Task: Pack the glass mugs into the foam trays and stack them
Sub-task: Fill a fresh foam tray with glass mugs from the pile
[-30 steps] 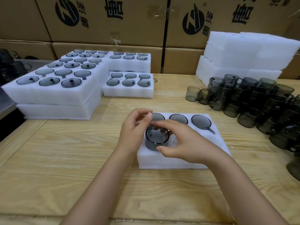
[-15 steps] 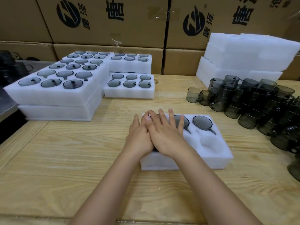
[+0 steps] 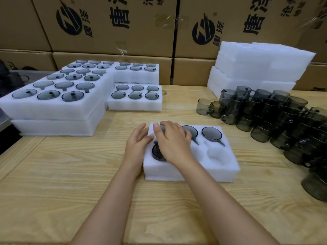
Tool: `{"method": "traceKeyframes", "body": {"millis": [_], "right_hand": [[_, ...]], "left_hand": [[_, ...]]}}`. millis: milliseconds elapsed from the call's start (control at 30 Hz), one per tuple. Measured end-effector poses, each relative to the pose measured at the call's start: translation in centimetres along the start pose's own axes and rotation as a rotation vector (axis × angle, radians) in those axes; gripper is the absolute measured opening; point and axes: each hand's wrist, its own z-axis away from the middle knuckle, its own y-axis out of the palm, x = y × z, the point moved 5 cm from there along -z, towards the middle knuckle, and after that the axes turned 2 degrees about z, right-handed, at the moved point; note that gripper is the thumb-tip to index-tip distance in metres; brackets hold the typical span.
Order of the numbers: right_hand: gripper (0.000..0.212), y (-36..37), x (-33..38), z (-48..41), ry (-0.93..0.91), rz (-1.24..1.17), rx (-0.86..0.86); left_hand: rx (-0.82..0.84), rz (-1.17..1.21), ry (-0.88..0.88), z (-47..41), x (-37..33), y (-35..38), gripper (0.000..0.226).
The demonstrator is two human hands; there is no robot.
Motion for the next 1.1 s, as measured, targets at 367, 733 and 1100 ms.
{"method": "traceKeyframes", "body": {"millis": [367,733,1100], "right_hand": [[0.016,-9.0,-9.5,-7.1,0.227,-0.241,-0.217],[0.032,-7.3,-13.8,-15.0,0.189,0.287,0.136],[0.030,-8.2,-10.4,-11.6,0.042,0.341,0.068]], "left_hand": [[0.018,0.064,0.036,-0.9,0.6,-0.2,0.042],[0.002,0.057,0.070,-1.3,0.7,-0.2,0.033],[-0.004,0.127,0.040,-1.0,0.4,-0.3,0.033]]}}
